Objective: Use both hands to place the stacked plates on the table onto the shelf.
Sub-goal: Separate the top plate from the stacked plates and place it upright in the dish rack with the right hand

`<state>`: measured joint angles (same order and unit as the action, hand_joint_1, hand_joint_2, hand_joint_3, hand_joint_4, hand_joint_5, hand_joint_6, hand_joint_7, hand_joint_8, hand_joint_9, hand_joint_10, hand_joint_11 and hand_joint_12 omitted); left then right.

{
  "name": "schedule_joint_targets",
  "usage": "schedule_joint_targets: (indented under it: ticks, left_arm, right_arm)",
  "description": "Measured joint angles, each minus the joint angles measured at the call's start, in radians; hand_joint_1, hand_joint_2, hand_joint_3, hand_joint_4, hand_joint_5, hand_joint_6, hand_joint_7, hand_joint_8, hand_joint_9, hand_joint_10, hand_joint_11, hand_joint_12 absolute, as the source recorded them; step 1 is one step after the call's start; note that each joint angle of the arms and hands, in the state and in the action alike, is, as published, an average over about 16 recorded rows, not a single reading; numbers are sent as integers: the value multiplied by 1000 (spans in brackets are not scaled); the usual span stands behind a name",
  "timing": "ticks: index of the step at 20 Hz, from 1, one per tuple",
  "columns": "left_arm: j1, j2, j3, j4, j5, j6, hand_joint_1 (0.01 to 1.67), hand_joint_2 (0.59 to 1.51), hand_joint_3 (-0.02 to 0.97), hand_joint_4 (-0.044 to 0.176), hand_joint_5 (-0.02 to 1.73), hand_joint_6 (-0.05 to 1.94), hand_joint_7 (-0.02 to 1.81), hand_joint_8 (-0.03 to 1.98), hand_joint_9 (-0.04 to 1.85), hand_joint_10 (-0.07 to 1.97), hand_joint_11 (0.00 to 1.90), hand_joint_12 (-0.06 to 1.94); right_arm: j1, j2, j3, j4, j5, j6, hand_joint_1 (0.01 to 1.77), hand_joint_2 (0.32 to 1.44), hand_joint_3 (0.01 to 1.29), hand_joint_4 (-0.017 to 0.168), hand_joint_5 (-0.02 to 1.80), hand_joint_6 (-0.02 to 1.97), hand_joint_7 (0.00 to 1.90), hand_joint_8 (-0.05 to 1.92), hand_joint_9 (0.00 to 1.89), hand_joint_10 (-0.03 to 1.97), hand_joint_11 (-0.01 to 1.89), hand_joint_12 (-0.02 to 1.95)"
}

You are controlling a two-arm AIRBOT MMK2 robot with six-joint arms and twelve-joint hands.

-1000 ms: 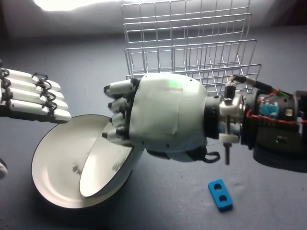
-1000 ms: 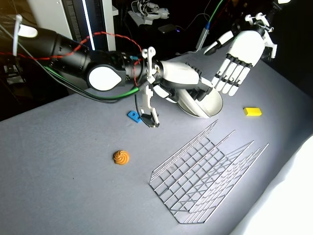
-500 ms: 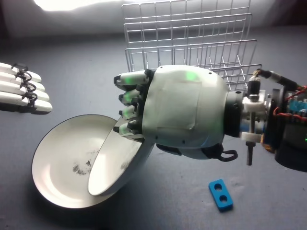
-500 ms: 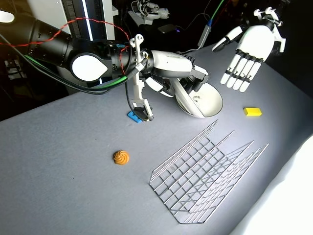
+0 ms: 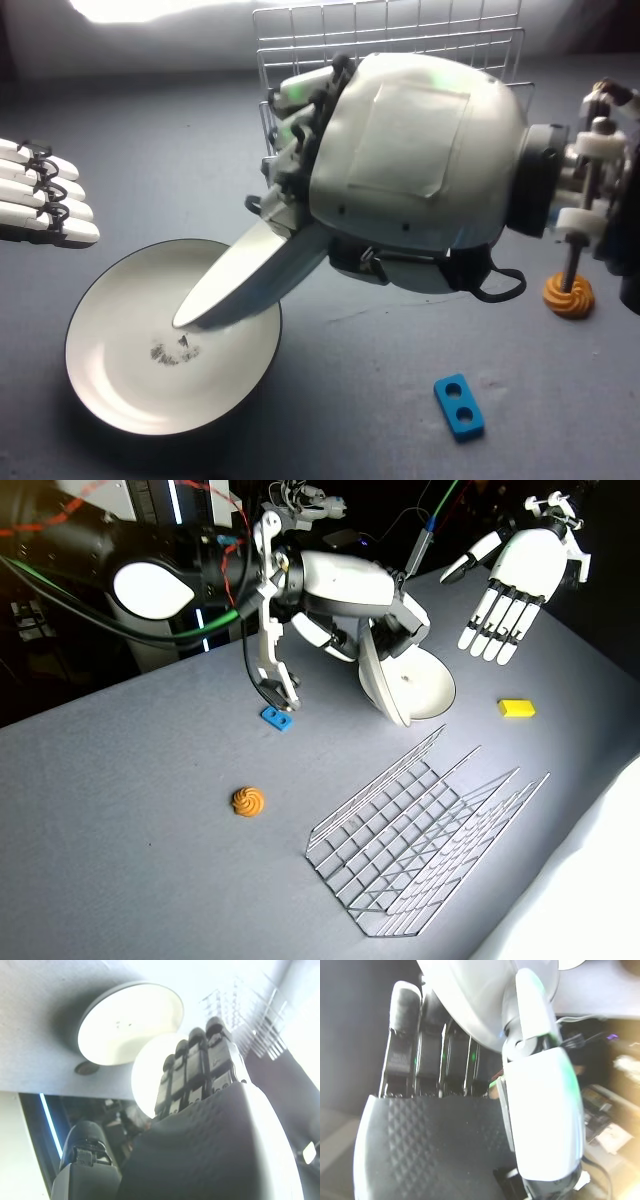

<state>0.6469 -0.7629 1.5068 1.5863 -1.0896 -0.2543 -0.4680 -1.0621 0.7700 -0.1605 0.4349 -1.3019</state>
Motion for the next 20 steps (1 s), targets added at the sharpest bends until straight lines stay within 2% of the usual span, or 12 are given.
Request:
schedule_joint_targets:
  ticks: [5,10,20]
  left_arm:
    - [6,-2,-26,5,13,14,24,1118,-2,2,70,7,102,16,86,7,38,81]
    - [24,-9,-57,12,33,29,23,1119,-2,2,71,7,103,16,85,7,30,126]
    - [62,-27,-93,21,80,45,24,1122,-1,5,62,6,99,17,85,6,17,184]
  right_arm:
    - [64,50,-39,46,-17,86,1169,1078,12,-2,932,825,879,1348,761,1526,518,1836]
    - [141,90,-54,51,-49,255,1171,1077,12,-4,919,830,861,1380,748,1579,527,1856]
    - [284,132,22,-178,-100,856,1190,1078,12,-8,900,825,852,1405,711,1604,496,1854]
